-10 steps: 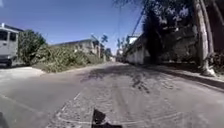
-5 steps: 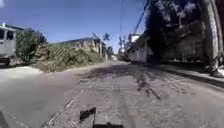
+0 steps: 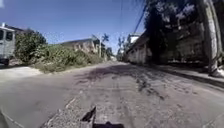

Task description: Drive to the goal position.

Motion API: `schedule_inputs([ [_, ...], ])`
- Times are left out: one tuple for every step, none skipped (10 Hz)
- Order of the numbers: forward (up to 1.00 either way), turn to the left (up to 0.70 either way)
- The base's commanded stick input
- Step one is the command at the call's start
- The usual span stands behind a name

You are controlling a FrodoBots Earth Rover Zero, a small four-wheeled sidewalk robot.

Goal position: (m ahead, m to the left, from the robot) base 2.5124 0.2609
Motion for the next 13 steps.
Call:
schedule_inputs([
  [0.7, -0.35],
  [0.7, -0.35],
  [0.7, -0.35],
  [0.7, -0.35],
  [0.7, -0.35],
  [0.7, -0.35],
  [0.7, -0.35],
  [0.7, -0.35],
  [0.7, -0.35],
  [0.7, -0.35],
  [0.7, -0.35],
  [0.7, -0.35],
  [0.7, -0.35],
])
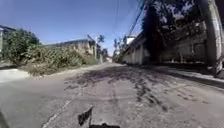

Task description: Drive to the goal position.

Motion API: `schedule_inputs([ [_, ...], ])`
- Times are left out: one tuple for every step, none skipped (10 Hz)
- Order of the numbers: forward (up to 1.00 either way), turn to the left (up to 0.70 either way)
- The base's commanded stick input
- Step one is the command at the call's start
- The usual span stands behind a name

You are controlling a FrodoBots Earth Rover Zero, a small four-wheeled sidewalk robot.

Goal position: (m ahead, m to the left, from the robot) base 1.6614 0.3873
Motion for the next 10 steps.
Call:
schedule_inputs([
  [0.7, -0.35],
  [0.7, -0.35],
  [0.7, -0.35],
  [0.7, -0.35],
  [0.7, -0.35],
  [0.7, -0.28],
  [0.7, -0.18],
  [0.7, -0.08],
  [0.7, -0.02],
  [0.7, -0.01],
])
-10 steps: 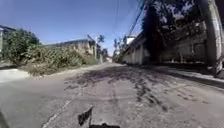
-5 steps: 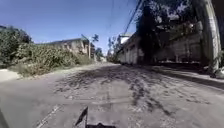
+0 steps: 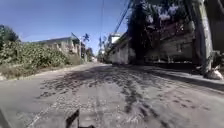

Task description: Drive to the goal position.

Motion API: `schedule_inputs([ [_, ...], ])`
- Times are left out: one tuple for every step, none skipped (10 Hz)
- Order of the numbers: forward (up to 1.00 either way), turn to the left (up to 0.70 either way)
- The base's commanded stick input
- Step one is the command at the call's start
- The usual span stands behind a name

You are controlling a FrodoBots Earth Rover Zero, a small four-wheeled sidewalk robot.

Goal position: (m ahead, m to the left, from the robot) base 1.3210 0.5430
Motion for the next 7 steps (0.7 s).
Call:
schedule_inputs([
  [0.7, 0.0],
  [0.7, 0.01],
  [0.7, 0.02],
  [0.7, 0.03],
  [0.7, 0.04],
  [0.7, 0.04],
  [0.7, 0.04],
])
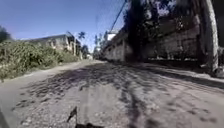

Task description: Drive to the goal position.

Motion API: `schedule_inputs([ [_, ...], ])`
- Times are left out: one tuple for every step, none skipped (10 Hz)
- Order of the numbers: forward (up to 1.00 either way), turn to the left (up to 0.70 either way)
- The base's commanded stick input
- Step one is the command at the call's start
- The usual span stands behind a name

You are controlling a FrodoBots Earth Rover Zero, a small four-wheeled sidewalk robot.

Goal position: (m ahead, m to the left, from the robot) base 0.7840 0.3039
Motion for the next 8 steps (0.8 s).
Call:
schedule_inputs([
  [0.7, 0.02],
  [0.7, 0.0],
  [0.7, 0.0],
  [0.7, 0.0],
  [0.7, 0.0],
  [0.7, 0.0],
  [0.7, 0.0],
  [0.7, 0.0],
])
